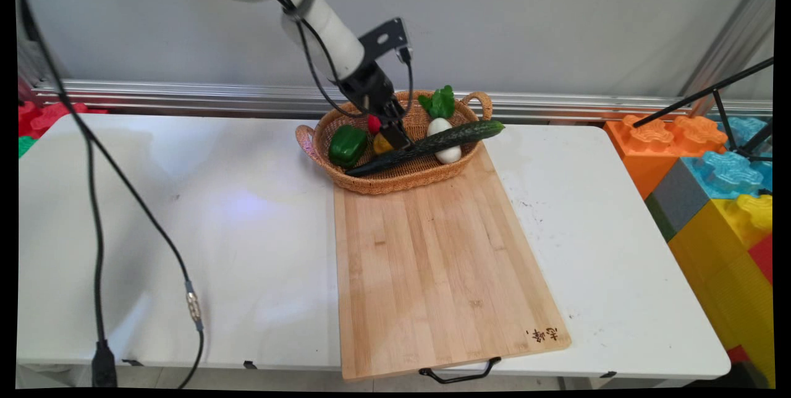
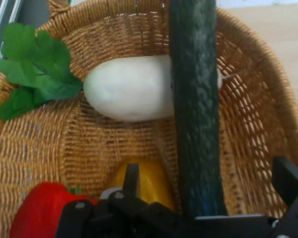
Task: Pick up the cucumber from the vegetable basket, then place the picked object on the cutting board
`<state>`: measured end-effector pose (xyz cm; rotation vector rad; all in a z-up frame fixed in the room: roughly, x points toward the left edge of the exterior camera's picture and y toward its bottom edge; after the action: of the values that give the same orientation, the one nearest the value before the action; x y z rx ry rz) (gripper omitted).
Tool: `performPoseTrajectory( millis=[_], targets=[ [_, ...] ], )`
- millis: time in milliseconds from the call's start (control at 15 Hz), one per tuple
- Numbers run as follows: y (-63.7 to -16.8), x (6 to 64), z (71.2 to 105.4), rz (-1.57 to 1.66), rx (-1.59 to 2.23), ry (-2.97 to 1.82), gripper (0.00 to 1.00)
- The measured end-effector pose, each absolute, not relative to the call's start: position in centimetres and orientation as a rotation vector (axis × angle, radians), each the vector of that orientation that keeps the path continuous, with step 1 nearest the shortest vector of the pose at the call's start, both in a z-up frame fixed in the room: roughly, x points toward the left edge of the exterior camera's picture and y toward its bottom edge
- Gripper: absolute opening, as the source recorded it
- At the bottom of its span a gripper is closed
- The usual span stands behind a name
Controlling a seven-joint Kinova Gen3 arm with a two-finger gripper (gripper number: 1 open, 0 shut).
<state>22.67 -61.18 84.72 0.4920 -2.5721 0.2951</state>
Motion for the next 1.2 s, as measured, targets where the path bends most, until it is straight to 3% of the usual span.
performPoseTrajectory(
  millis=[467, 533, 933, 1200],
  targets=[
    [-63.5, 21.0, 79.9, 0.262, 0.539, -2.550, 1.00],
    [-63.6, 20.8, 79.6, 0.258, 0.543, -2.547, 0.00],
    [-62.8, 21.0, 80.1, 0.232, 0.554, -2.527, 0.00],
    [-61.2, 21.3, 84.2, 0.297, 0.572, -2.470, 0.00]
  ],
)
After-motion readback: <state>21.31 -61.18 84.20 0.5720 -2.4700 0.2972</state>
